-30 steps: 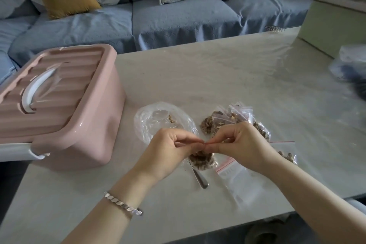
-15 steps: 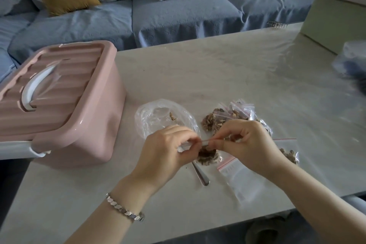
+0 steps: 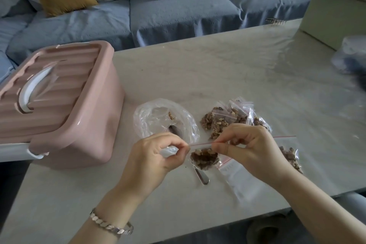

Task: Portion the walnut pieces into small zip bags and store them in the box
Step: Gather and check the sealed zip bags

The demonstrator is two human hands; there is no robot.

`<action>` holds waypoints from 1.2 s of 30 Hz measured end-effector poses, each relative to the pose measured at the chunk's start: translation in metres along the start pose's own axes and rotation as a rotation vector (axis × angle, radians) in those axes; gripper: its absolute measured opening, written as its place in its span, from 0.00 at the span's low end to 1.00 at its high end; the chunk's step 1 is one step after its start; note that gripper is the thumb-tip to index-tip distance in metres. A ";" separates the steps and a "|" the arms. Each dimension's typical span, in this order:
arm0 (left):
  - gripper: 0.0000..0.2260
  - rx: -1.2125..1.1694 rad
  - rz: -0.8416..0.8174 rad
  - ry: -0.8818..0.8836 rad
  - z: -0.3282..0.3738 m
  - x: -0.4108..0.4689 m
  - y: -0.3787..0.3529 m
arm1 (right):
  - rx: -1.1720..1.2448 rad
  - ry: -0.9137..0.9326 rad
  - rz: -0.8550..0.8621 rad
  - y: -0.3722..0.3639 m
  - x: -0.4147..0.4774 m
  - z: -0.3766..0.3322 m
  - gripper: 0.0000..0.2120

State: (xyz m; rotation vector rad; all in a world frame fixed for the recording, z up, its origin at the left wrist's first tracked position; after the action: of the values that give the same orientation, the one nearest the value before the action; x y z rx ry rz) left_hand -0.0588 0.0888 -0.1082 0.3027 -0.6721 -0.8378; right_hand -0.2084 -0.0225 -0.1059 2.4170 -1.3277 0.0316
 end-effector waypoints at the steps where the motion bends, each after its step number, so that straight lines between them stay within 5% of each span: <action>1: 0.04 0.005 0.006 0.027 -0.001 -0.002 0.001 | -0.039 0.000 -0.011 -0.002 0.000 0.000 0.05; 5: 0.07 0.069 -0.008 0.077 -0.002 -0.007 -0.003 | -0.285 0.109 -0.125 -0.013 -0.004 -0.003 0.08; 10: 0.05 -0.267 -0.004 0.317 -0.004 -0.015 -0.028 | -0.299 0.167 -0.132 -0.007 -0.004 0.004 0.05; 17: 0.04 -0.358 -0.042 0.400 0.002 -0.016 -0.060 | -0.145 -0.109 0.096 0.033 -0.003 0.029 0.04; 22: 0.04 -0.435 -0.157 0.571 0.000 -0.010 -0.098 | -0.236 -0.178 -0.009 0.056 0.002 0.053 0.05; 26: 0.07 -0.314 -0.233 0.541 0.001 -0.005 -0.123 | -0.212 -0.296 -0.026 0.067 0.011 0.090 0.08; 32: 0.11 -0.074 -0.188 0.436 -0.010 -0.003 -0.112 | -0.729 -0.235 -0.105 0.075 0.023 0.120 0.03; 36: 0.11 0.009 -0.135 0.449 -0.019 -0.005 -0.093 | -0.823 -0.149 0.075 0.078 0.055 0.109 0.17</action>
State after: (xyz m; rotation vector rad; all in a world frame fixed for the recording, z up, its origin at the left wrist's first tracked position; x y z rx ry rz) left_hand -0.1026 0.0324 -0.1708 0.5301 -0.2374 -0.8581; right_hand -0.2593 -0.1416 -0.1709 1.6884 -1.1716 -0.5697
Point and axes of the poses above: each hand's wrist, its own x-axis towards the middle knuckle, its own y-axis out of the back of the hand, z = x × y, the point moved 5 cm from there along x, towards the middle knuckle, and after that the axes turned 12 degrees about z, right-handed, at the moved point
